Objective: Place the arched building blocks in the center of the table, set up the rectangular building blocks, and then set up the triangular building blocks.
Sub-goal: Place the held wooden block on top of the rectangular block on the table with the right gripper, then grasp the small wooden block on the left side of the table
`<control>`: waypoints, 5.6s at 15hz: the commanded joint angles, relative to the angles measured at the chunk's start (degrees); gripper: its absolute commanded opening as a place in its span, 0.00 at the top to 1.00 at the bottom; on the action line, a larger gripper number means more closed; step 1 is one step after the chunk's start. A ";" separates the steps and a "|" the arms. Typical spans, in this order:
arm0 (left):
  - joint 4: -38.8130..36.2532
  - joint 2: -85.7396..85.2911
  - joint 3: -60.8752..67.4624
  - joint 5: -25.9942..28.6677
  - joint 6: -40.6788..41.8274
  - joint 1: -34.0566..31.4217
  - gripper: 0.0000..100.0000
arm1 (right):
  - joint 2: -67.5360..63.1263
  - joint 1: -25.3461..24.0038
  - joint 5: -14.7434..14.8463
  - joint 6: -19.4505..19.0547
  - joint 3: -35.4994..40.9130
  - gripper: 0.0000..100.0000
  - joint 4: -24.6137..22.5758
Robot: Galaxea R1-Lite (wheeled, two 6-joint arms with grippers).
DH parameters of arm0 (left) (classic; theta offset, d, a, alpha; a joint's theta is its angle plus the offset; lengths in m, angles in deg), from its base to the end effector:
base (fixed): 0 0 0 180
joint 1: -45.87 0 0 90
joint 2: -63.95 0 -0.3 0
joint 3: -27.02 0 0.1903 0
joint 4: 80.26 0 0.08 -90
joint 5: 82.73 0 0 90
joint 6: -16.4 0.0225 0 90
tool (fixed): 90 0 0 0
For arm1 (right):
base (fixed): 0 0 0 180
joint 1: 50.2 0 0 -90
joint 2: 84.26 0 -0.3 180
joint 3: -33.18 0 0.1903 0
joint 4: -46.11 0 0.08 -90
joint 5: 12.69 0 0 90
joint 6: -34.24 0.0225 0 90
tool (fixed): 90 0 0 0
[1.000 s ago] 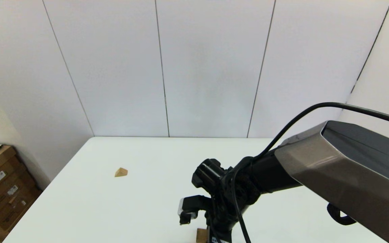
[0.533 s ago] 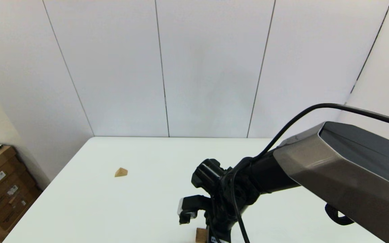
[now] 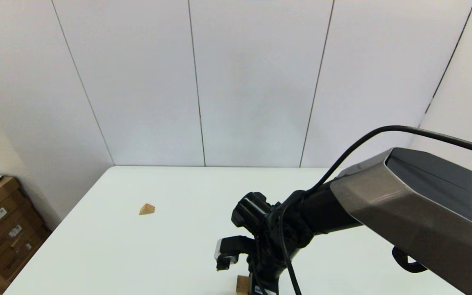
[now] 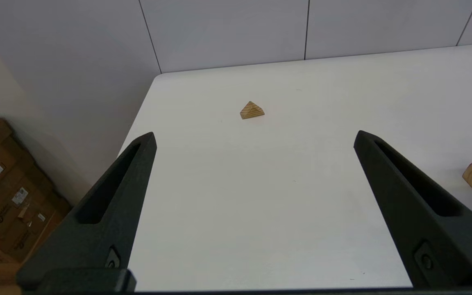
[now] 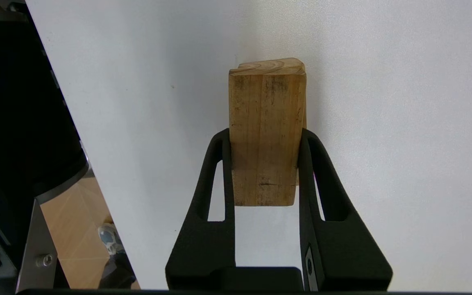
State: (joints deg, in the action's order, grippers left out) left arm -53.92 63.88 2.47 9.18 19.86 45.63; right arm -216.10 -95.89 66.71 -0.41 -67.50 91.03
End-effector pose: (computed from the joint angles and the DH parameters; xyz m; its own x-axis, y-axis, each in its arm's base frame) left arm -0.0246 -0.0009 0.0758 0.9991 -0.0291 -0.0300 0.0309 0.9978 0.0593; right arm 0.2677 0.2802 0.0259 0.0335 0.2977 -0.9541 -0.9895 0.1439 0.0101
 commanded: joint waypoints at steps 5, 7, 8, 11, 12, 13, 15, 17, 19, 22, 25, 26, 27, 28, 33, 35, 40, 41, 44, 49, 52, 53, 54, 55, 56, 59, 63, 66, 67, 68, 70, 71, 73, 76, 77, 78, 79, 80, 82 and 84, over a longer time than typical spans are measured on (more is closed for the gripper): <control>0.01 0.07 0.04 0.03 0.05 -0.02 0.00 | 0.01 -0.01 -0.03 -0.25 -0.38 1.00 0.24; 0.01 0.07 0.04 0.03 -0.03 -0.02 0.00 | 0.09 0.08 -0.03 -0.33 -0.38 1.00 0.51; 0.01 0.07 -0.05 -0.06 0.05 -0.02 0.00 | 0.18 0.08 -0.03 -0.33 -0.38 1.00 0.51; 0.01 0.07 0.04 0.03 0.05 -0.02 0.00 | 0.44 0.08 -0.03 -0.33 -0.47 1.00 0.60; 0.01 0.07 0.04 0.03 0.05 -0.02 0.00 | 0.71 0.16 -0.03 -0.33 -0.73 1.00 0.77; 0.01 0.07 0.04 0.03 0.05 -0.02 0.00 | 0.80 0.16 -0.03 -0.33 -0.82 1.00 0.86; 0.01 0.07 0.04 0.03 0.05 -0.02 0.00 | 0.71 0.16 -0.03 -0.25 -0.82 1.00 0.77; 0.01 0.07 0.04 -0.06 0.05 -0.02 0.00 | 0.36 0.08 -0.03 -0.33 -0.82 1.00 0.60; 0.01 0.07 -0.05 0.03 -0.03 -0.02 0.00 | 0.09 0.08 0.06 -0.33 -0.82 1.00 0.60; 0.01 0.07 -0.05 0.03 -0.03 -0.02 0.00 | -0.26 0.08 0.15 -0.42 -0.82 1.00 0.51; 0.01 0.07 -0.05 0.03 -0.03 -0.02 0.00 | -0.35 0.08 0.23 -0.77 -0.82 0.00 0.68; 0.01 0.07 0.04 0.03 0.05 -0.02 0.00 | -0.35 -0.01 0.23 -0.33 -0.82 0.00 0.42; 0.01 0.07 0.04 0.03 -0.03 -0.02 0.00 | -0.52 -0.01 0.23 0.10 -1.44 0.00 0.51; 0.01 0.07 0.04 0.03 0.05 -0.02 0.00 | -0.61 0.08 0.23 0.46 -1.88 0.00 0.51; 0.01 0.07 -0.05 0.03 -0.03 -0.02 0.00 | 3.35 0.95 -0.03 0.54 -1.96 0.00 0.77; 0.01 0.07 0.04 0.03 0.05 -0.02 0.00 | 12.22 4.03 -0.29 1.51 -1.09 0.00 1.30; 0.01 0.07 0.04 0.03 -0.03 -0.02 0.00 | 45.18 13.43 1.82 15.31 -0.03 0.00 3.94; 0.01 0.07 -0.05 -0.06 -0.12 -0.02 0.00 | 48.70 14.49 3.22 16.10 -0.03 0.00 5.52; 0.01 0.07 0.04 -0.06 -0.21 -0.02 0.00 | 68.91 18.00 12.98 24.01 3.22 0.00 14.83; -0.07 0.07 0.04 -0.06 -0.21 -0.02 0.00 | 96.95 34.62 16.67 26.47 16.58 0.00 18.26; 0.01 0.07 0.04 -0.14 -0.21 -0.02 0.00 | 113.74 42.26 12.36 26.82 27.92 0.00 19.14; 0.01 0.07 0.04 -0.14 -0.21 -0.02 0.00 | 115.67 43.58 11.75 27.09 29.15 0.00 20.46; 0.01 0.07 0.04 -0.06 -0.21 -0.02 0.00 | 117.25 44.37 11.57 27.09 29.94 0.00 21.69; 0.01 0.07 0.04 -0.06 -0.21 -0.02 0.00 | 119.10 44.99 10.43 27.09 30.82 0.00 22.74; 0.01 0.07 0.04 -0.06 -0.21 -0.02 0.00 | 122.00 45.95 8.06 27.61 32.14 0.00 23.89; 0.01 0.07 0.04 -0.32 -0.39 -0.02 0.00 | 127.10 45.78 4.45 32.01 37.06 0.00 26.96; -0.07 0.07 0.04 -1.20 -1.00 -0.02 0.00 | 131.84 45.78 4.10 34.82 50.42 0.00 16.24; -0.16 0.07 0.04 -1.20 -1.00 -0.02 0.00 | 131.84 45.78 4.72 32.18 68.17 0.00 -7.40; -0.25 0.07 0.13 -1.37 -1.26 -0.02 0.00 | 131.84 45.78 4.81 32.54 72.04 0.00 -12.32; -0.25 0.07 0.13 -1.64 -1.44 -0.02 0.00 | 131.84 45.78 5.24 33.68 72.39 0.00 -13.64; -0.25 0.07 0.13 -1.64 -1.35 -0.02 0.00 | 131.84 45.78 5.24 33.33 72.74 0.00 -14.35; -0.25 0.07 0.13 -1.73 -1.53 -0.02 0.00 | 131.84 45.78 5.24 32.80 72.83 0.00 -14.35; -0.25 0.07 0.13 -1.55 -1.26 -0.02 0.00 | 131.84 45.78 6.91 29.46 73.27 0.00 -14.35; -0.25 0.07 0.13 -1.64 -1.26 -0.02 0.00 | 131.84 45.78 8.76 27.88 75.29 0.00 -16.46; -0.25 0.07 0.13 -1.73 -1.53 -0.02 0.00 | 131.84 45.78 8.85 28.32 75.38 0.00 -16.46; -0.25 0.16 -0.14 -1.90 -1.88 -0.02 0.00 | 131.84 45.69 8.94 29.72 75.38 0.00 -16.54; 0.19 0.16 -2.33 -2.52 -3.29 -0.02 0.00 | 131.84 45.78 9.20 31.83 75.38 0.00 -16.46; 1.33 1.92 -5.50 -3.13 -4.08 -0.02 0.00 | 131.84 45.69 9.38 33.33 75.38 0.00 -16.54; 3.18 18.27 -13.85 -4.01 -5.84 -0.02 0.00 | 131.84 45.69 10.08 34.03 75.38 0.00 -16.54; 1.95 36.46 -22.28 -3.57 -7.15 -0.02 0.00 | 131.84 45.69 10.08 34.03 75.38 0.00 -16.54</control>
State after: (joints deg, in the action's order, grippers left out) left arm -51.85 73.87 -7.29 5.80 14.84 45.63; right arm -84.10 -50.20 76.82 33.67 7.88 74.46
